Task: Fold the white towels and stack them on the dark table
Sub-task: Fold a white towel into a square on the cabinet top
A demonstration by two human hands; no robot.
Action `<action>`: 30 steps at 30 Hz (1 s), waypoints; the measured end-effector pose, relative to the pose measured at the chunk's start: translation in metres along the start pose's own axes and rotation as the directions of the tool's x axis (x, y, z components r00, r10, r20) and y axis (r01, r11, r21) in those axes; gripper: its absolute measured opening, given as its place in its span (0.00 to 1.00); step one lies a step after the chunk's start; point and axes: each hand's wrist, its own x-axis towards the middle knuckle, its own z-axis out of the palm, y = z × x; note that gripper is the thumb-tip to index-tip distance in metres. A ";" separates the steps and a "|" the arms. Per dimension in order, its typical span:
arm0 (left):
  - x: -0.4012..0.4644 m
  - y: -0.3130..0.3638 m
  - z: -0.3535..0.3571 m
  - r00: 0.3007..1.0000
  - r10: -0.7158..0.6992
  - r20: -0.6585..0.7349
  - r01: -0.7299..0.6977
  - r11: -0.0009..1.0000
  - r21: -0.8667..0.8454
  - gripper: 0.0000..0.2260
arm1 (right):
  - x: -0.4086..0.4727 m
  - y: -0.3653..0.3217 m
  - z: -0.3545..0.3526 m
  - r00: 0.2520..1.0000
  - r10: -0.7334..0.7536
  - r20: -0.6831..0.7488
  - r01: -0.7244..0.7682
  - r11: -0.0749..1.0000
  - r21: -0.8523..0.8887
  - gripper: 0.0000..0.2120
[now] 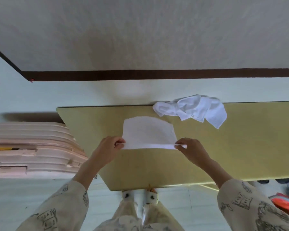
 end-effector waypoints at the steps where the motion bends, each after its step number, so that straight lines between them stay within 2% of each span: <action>1: -0.004 -0.010 0.012 0.998 -0.041 0.046 0.041 0.999 0.000 0.07 | -0.004 0.008 0.009 0.996 0.038 0.076 -0.037 0.999 -0.009 0.08; 4: -0.011 -0.035 0.041 0.975 -0.148 0.168 0.149 0.989 0.007 0.07 | -0.011 0.024 0.032 0.971 0.122 0.203 -0.123 0.992 -0.010 0.10; 8: 0.000 -0.052 0.060 0.953 -0.232 0.193 0.241 0.970 -0.022 0.07 | 0.000 0.031 0.048 0.957 0.213 0.198 -0.242 0.961 0.134 0.10; 10: 0.015 -0.052 0.063 0.953 -0.257 0.162 0.267 0.963 -0.043 0.06 | 0.014 0.037 0.053 0.933 0.308 0.188 -0.350 0.897 0.269 0.12; 13: 0.043 -0.050 0.069 0.950 -0.283 0.132 0.297 0.949 -0.106 0.07 | 0.033 0.046 0.062 0.878 0.442 0.184 -0.475 0.757 0.448 0.21; 14: 0.052 -0.050 0.071 0.949 -0.285 0.132 0.301 0.945 -0.124 0.08 | 0.039 0.050 0.066 0.862 0.470 0.189 -0.498 0.723 0.478 0.21; 16: 0.069 -0.051 0.079 0.944 -0.292 0.156 0.316 0.935 -0.162 0.08 | 0.049 0.056 0.074 0.844 0.504 0.184 -0.521 0.689 0.503 0.15; 18: 0.080 -0.053 0.086 0.932 -0.300 0.200 0.337 0.924 -0.183 0.09 | 0.055 0.056 0.077 0.832 0.531 0.161 -0.531 0.680 0.506 0.12; 21: 0.094 -0.058 0.098 0.915 -0.344 0.211 0.382 0.907 -0.179 0.10 | 0.060 0.063 0.084 0.811 0.569 0.137 -0.558 0.683 0.471 0.14; 25: 0.100 -0.065 0.104 0.897 -0.418 0.145 0.438 0.883 -0.168 0.09 | 0.066 0.062 0.089 0.827 0.556 0.088 -0.542 0.744 0.391 0.15; 30: 0.104 -0.067 0.107 0.888 -0.436 0.144 0.454 0.880 -0.138 0.06 | 0.073 0.061 0.089 0.852 0.520 0.056 -0.518 0.825 0.227 0.18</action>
